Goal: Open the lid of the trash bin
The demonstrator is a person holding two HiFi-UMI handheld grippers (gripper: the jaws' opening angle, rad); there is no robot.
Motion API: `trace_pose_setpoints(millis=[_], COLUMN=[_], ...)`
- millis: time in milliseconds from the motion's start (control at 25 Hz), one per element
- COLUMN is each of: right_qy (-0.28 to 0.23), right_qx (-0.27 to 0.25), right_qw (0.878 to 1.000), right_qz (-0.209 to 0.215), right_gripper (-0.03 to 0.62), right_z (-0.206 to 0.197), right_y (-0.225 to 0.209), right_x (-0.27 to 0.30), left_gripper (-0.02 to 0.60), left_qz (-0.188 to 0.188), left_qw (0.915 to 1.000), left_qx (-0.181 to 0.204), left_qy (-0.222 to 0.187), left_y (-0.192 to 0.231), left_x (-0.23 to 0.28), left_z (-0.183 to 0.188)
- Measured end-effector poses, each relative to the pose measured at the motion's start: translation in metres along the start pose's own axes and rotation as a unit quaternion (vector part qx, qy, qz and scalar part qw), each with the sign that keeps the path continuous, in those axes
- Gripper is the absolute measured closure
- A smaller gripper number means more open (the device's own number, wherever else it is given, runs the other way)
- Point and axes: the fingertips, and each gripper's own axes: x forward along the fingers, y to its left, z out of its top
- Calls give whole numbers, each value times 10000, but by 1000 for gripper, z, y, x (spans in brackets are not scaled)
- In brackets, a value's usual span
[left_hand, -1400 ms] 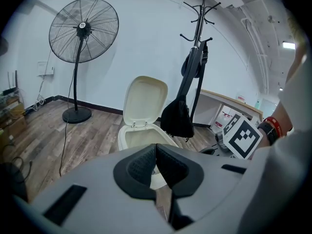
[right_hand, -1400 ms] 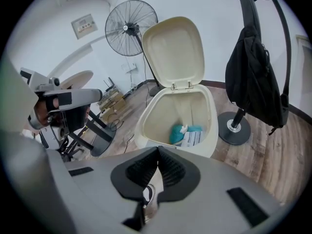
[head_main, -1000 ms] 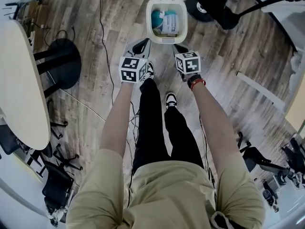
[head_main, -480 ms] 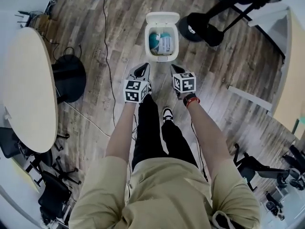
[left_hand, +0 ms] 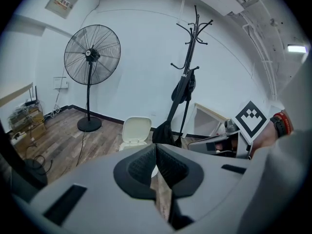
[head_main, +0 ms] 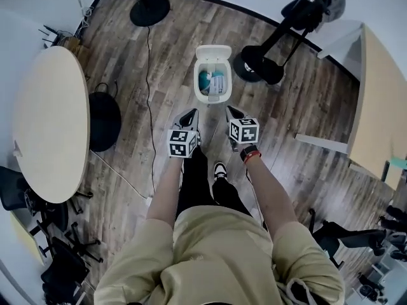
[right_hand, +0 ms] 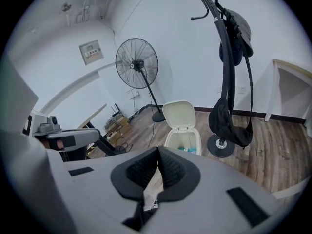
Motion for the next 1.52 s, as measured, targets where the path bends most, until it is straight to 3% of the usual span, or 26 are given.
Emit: trace_pose_setpoints(millis=[280, 560, 760, 1200, 1520], right_qy=[-359, -812, -1045, -1792, -2100], right_qx=[4, 35, -387, -680, -833], right_qw=[9994, 9967, 9938, 9814, 9741], right_qz=[-15, 27, 55, -34, -101], right_gripper=[579, 579, 579, 579, 579], right_z=[10, 29, 50, 90, 119], right_y=[34, 57, 72, 93, 103], right_x=[-79, -145, -192, -271, -309], left_gripper=[557, 558, 558, 557, 557], left_qz=[199, 200, 292, 385, 483], left_qw=[9994, 9990, 9976, 9896, 9854], left_qx=[-113, 66, 275, 530, 651], left_qy=[-265, -384, -569, -1282, -1496], left_y=[-36, -66, -85, -122, -136], left_x=[-69, -119, -152, -206, -229], left_z=[21, 41, 71, 128, 150])
